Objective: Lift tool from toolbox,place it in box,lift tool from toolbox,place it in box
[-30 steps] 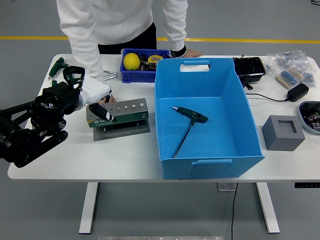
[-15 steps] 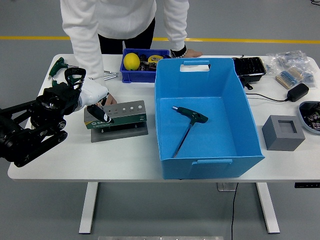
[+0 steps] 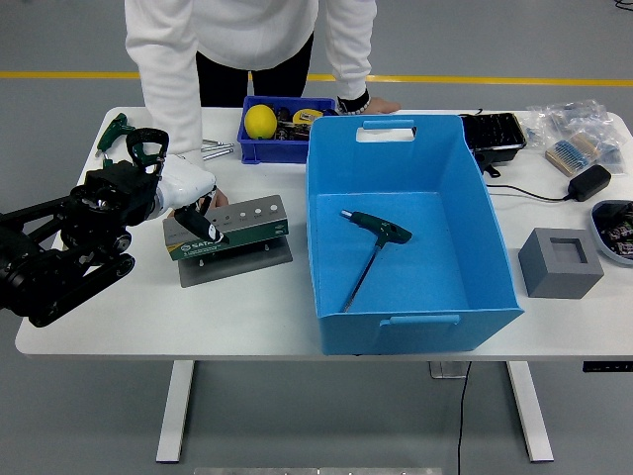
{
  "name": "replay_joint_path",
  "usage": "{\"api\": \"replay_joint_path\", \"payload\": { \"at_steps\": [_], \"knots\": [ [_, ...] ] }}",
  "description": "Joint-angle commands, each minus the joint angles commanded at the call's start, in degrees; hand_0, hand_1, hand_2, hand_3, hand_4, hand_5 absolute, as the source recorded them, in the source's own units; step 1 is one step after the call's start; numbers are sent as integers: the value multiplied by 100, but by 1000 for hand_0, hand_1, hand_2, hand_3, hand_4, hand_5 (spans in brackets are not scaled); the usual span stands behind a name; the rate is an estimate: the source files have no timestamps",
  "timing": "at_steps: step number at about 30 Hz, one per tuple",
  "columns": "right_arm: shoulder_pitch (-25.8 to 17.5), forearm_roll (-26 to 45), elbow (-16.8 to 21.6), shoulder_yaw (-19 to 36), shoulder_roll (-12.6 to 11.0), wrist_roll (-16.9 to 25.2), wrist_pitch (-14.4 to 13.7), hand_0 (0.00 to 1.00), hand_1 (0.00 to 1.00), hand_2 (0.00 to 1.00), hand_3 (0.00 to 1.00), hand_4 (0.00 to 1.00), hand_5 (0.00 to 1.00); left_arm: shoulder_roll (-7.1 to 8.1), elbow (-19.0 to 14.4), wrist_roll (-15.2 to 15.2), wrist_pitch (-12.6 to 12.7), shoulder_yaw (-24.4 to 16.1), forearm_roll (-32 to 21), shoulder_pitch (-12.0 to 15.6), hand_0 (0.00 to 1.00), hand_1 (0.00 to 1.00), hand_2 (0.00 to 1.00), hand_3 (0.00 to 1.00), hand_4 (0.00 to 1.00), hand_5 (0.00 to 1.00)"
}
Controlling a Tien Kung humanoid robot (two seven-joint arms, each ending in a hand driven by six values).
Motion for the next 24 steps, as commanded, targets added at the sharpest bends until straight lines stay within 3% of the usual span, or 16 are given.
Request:
{"api": "replay_joint_path", "payload": {
  "at_steps": [8,9,14,15,20,21,24],
  "knots": [
    [-3,5,0,-4,-2,1,2,703,672,721,551,787,690,5,-12,48,-38,-5,71,-8,892,564,526,449,981,778],
    [-4,8,0,-5,-2,2,2,702,672,720,551,788,691,5,-9,45,-35,-3,96,-9,890,507,486,423,976,779],
    [-9,-10,0,8,1,-4,-2,702,672,720,551,788,691,-2,27,66,-60,18,168,-6,890,507,486,423,976,779],
    [-13,-9,0,11,2,-4,-3,703,672,721,551,788,690,-3,35,66,-67,29,182,-2,841,387,348,339,962,775],
    [-22,-28,-1,28,8,-9,-7,703,672,721,551,788,690,0,83,35,-20,56,193,6,841,387,348,339,962,775],
    [-25,-34,-1,34,9,-11,-8,703,672,721,551,788,691,2,90,14,12,58,196,8,751,311,289,302,959,772],
    [-30,-50,-1,43,12,-15,-10,703,672,721,551,788,691,4,97,-18,68,66,205,8,751,311,289,302,959,772]
  ]
}}
